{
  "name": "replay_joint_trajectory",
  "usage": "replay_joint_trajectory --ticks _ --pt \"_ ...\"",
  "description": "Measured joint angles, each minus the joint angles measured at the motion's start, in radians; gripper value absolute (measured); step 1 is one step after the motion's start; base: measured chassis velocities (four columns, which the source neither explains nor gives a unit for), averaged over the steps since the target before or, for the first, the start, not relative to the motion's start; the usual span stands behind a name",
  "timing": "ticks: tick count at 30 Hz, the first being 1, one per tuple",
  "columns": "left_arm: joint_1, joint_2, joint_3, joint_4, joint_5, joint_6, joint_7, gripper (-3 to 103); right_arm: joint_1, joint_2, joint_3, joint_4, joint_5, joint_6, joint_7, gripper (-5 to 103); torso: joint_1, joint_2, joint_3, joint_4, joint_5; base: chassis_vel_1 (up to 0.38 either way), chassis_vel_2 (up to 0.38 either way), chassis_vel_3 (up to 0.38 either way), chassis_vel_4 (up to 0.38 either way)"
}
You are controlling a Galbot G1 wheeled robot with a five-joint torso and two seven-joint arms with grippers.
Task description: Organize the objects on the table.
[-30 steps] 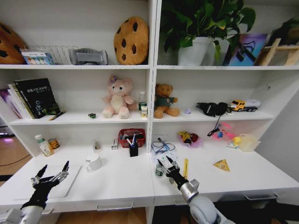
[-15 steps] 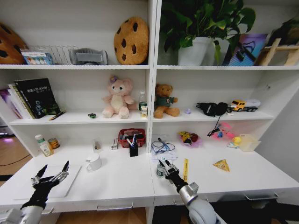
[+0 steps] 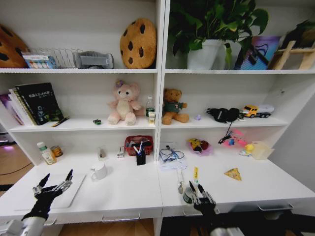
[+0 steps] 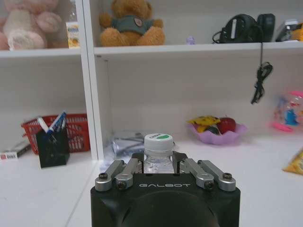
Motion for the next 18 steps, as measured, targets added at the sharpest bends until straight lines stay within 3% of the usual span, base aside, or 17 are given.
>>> replay_joint_trajectory --ticks 5,7,15,18 --pt "0.0 0.0 0.0 0.0 0.0 0.0 0.0 100 -0.047 0.043 0.0 -0.127 -0.025 0.096 0.012 30 0.0 0.0 0.0 0.0005 0.0002 0.0 0.0 0.0 0.0" --pt "0.0 0.0 0.0 0.0 0.0 0.0 0.0 100 -0.018 0.068 -0.001 -0.272 -0.023 0.154 0.023 30 0.0 0.0 0.0 0.0004 0.0005 0.0 0.0 0.0 0.0" --pt "0.0 0.0 0.0 0.0 0.0 0.0 0.0 100 0.103 0.086 -0.021 -0.54 -0.024 0.211 0.029 30 0.0 0.0 0.0 0.0003 0.0005 0.0 0.0 0.0 0.0" --pt "0.0 0.0 0.0 0.0 0.0 0.0 0.0 100 0.241 0.083 -0.034 -0.739 -0.018 0.229 0.024 30 0.0 0.0 0.0 0.0004 0.0006 0.0 0.0 0.0 0.0"
